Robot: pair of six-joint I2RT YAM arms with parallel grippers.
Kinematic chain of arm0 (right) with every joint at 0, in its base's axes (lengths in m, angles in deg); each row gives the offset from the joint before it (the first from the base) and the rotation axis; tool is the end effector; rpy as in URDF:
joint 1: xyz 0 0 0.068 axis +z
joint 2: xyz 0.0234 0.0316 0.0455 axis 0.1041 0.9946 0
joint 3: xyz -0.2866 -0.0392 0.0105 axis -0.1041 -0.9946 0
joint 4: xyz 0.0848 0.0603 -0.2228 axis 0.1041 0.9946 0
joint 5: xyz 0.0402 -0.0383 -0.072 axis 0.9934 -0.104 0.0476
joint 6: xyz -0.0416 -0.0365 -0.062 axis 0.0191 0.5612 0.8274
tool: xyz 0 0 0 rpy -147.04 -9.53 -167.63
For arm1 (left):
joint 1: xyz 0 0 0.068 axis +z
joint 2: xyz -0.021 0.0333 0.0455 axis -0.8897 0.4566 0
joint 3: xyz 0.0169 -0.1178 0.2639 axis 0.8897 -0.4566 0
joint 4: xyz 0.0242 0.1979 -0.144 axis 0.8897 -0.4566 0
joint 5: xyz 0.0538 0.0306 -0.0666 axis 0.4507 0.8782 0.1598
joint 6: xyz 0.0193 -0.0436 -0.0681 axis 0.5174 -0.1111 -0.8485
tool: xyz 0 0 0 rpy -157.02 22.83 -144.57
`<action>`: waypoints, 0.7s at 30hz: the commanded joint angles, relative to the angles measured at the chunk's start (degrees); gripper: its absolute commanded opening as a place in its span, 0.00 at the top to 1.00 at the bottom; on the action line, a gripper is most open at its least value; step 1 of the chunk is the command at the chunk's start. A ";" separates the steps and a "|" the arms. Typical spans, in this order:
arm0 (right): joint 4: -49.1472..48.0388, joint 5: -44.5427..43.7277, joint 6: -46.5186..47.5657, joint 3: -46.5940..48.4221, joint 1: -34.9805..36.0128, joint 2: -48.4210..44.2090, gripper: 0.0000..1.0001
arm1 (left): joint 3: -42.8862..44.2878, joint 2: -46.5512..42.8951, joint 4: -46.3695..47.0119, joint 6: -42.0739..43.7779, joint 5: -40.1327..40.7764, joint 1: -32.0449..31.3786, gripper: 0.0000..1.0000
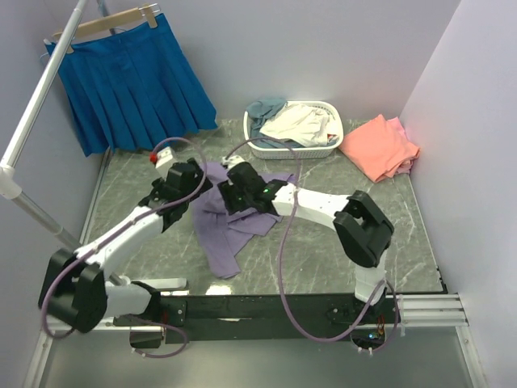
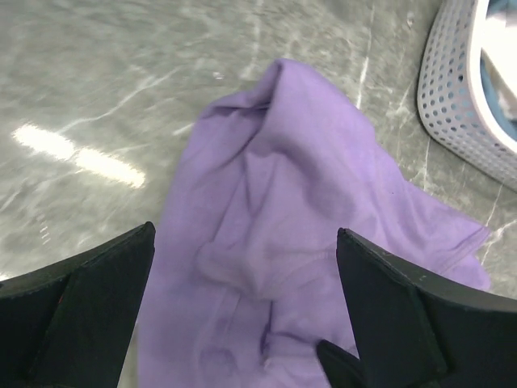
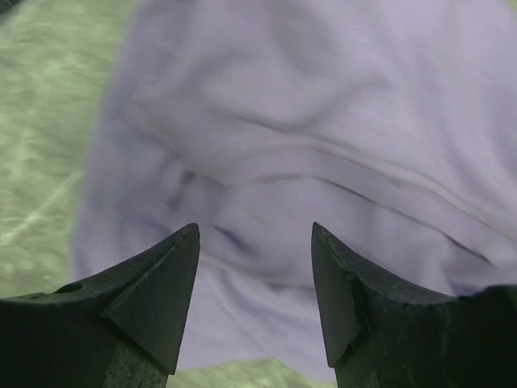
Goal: Fold and stack the t-shirts
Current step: Flatten the tshirt out
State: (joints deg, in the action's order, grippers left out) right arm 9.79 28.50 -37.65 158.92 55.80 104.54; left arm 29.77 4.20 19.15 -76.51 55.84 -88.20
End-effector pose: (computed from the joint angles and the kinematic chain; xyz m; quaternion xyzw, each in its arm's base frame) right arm 0.2859 0.3276 0.2174 -0.2503 0.8802 0.1793 0.3612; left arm 0.2720 -0.0948 0.2524 -0.2596 0.8362 -0.1046 0.4716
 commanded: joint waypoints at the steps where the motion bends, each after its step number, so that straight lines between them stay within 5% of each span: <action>1: 1.54 0.99 4.03 7.58 3.96 3.45 0.35 | -4.62 -9.63 -3.66 -6.67 5.13 0.23 0.01; 10: 6.02 -1.38 6.15 18.57 5.81 13.46 0.34 | -12.55 -22.48 -7.26 -12.12 7.59 0.32 0.00; 19: 12.00 -7.44 8.34 32.37 6.08 24.72 0.34 | -13.08 -24.60 -8.23 -11.77 6.63 0.32 0.01; 21: 13.58 -9.03 8.34 34.48 6.08 26.22 0.61 | -13.34 -24.78 -8.59 -11.86 6.36 0.32 0.01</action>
State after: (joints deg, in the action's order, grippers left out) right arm 19.82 23.76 -30.57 188.02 61.81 129.11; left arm 16.88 -19.34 10.91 -87.66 61.87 -88.02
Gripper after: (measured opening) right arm 0.573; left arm 0.994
